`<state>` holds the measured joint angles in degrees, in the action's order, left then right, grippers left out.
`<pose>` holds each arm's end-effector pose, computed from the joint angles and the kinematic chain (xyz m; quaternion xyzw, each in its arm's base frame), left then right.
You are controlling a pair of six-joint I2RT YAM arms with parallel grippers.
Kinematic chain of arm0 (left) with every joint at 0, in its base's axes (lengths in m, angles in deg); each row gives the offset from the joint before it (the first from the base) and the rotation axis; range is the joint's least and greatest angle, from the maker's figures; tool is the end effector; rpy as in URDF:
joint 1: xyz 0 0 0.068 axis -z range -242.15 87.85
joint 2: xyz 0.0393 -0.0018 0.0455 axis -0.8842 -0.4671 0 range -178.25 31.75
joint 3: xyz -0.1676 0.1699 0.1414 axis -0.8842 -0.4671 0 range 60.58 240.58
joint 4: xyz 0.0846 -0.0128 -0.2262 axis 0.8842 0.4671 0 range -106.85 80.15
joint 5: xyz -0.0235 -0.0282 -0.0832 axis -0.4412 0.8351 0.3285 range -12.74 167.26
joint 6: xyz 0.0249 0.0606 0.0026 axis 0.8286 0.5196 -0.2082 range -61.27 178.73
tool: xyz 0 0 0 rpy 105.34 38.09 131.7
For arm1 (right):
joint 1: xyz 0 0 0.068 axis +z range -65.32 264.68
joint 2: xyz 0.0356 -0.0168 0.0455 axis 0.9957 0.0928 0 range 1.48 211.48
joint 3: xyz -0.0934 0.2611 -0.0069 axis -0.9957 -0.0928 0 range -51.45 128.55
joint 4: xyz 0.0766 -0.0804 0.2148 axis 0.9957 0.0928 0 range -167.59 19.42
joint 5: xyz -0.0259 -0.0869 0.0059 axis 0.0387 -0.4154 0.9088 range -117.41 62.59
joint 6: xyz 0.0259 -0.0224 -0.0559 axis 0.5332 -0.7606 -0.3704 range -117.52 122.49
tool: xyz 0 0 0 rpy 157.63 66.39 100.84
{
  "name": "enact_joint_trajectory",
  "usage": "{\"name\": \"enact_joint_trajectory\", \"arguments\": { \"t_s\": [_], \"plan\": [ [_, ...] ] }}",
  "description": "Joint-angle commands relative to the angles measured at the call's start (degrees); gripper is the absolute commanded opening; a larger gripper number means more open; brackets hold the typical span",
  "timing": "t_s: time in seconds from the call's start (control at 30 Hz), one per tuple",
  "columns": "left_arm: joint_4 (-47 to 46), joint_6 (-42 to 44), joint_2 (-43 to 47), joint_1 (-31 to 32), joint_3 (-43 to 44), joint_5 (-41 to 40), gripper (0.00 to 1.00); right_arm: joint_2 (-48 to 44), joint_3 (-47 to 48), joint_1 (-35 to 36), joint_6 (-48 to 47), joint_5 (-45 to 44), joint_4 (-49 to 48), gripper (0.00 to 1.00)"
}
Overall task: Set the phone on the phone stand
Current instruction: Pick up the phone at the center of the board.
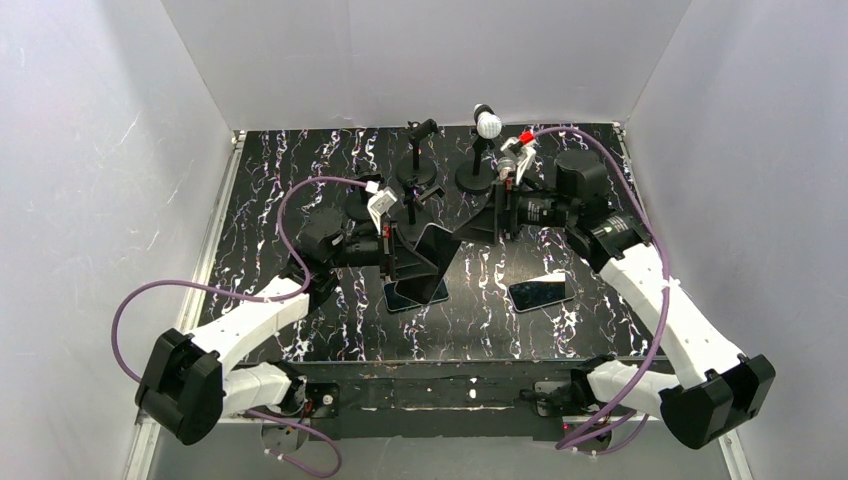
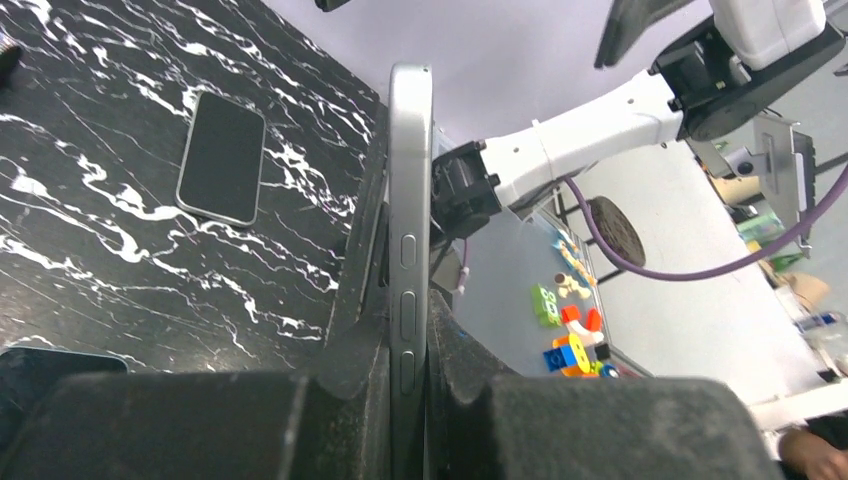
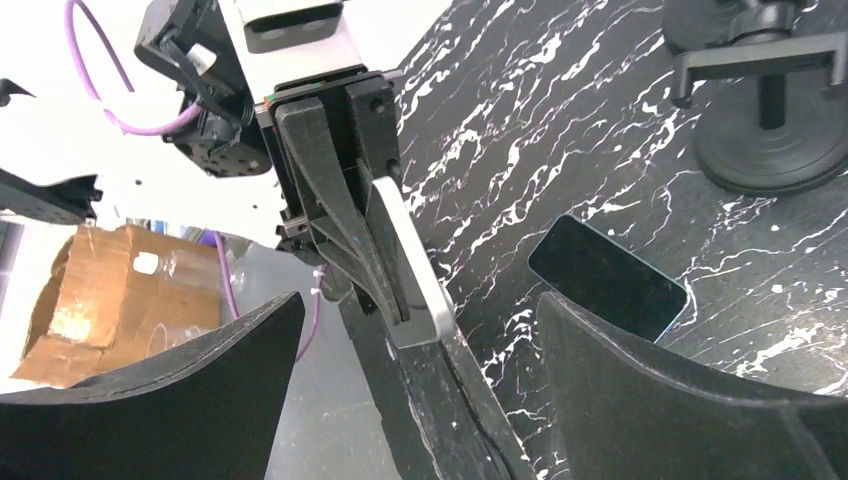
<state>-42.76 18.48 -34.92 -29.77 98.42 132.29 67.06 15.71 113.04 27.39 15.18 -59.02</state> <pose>0.1818 -0.1654 0.2996 0.2734 0.6632 -0.6317 0.2940 0.1930 0.1439 0.3915 -0.2385 0.7421 0.5094 0.3646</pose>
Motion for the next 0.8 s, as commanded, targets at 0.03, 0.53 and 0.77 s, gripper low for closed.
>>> {"name": "enact_joint_trajectory", "arguments": {
  "t_s": [0.03, 0.53, 0.77],
  "plan": [
    [-1.67, 1.79, 4.72, -0.04, 0.74, -5.31, 0.00, -1.80, -2.46, -1.82, 5.10, 4.73, -8.09, 0.95],
    [-6.94, -1.36, 3.76, -0.04, 0.38, -5.36, 0.00, 2.99, -4.48, 0.70, 14.27, 12.40, -21.65, 0.74],
    [-8.74, -2.24, 2.45, -0.04, 0.29, -4.73, 0.00, 3.95, -5.49, 1.35, 16.73, 13.90, -26.18, 0.52]
  ]
}}
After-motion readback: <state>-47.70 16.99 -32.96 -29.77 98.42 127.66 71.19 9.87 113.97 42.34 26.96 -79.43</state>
